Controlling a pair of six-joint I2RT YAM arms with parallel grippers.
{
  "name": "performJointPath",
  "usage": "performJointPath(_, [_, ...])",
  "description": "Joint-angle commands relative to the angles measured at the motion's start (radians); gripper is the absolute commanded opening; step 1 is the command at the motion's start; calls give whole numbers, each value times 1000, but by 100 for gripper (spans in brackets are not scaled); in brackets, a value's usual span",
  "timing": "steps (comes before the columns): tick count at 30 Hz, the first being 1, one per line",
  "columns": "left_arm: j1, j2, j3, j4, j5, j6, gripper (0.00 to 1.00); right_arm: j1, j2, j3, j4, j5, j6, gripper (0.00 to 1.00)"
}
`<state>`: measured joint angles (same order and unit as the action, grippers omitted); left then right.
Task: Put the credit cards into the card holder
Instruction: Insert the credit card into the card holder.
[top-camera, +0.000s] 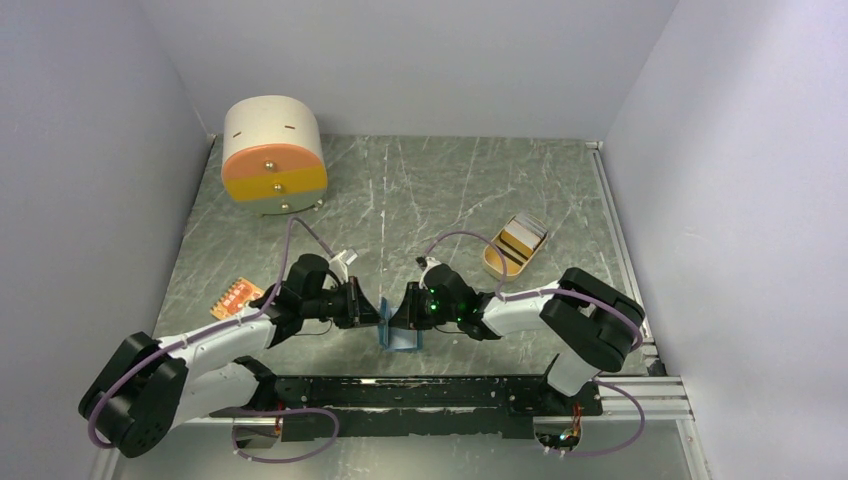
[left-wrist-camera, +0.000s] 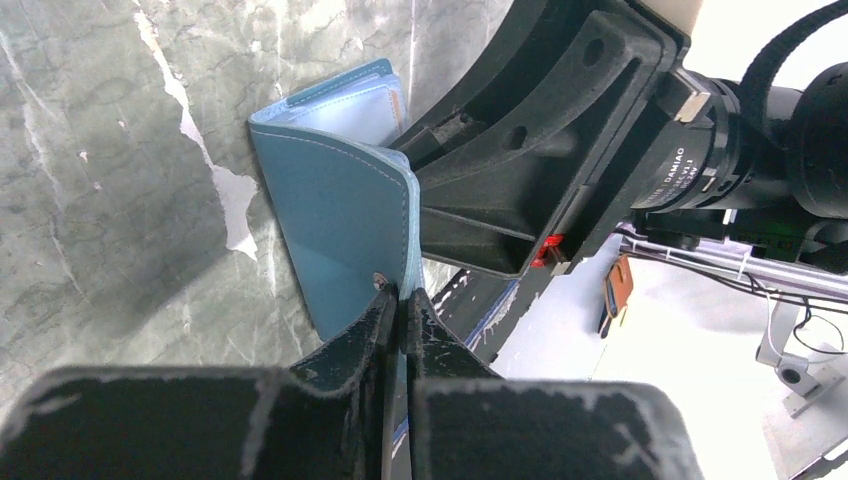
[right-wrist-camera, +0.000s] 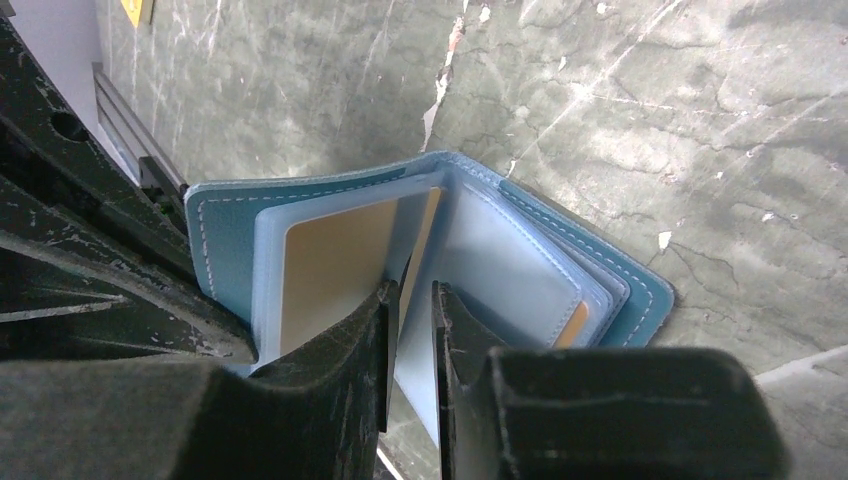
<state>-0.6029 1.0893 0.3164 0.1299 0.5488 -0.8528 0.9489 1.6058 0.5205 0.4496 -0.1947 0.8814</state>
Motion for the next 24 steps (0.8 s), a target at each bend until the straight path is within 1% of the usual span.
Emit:
performJointPath(1, [0,20,23,-47,-32,23,9,-9,-3,-19,-55,37,-22,24])
performJointPath(5, [1,19,44,-123,-95,26,10,-9,0,-18,-53,35,-22,24])
performJointPath(9, [-3,18,85,-212,-135,48,17,-9,2,-13,-56,35,-24,24])
performJointPath(16, [-5,9,144,-312,-181,62,23,-9,-19,5,-91,52,-38,25])
performJointPath(24, [-14,52,151,-293,-169,65,24,-9,-14,9,-78,44,-40,27])
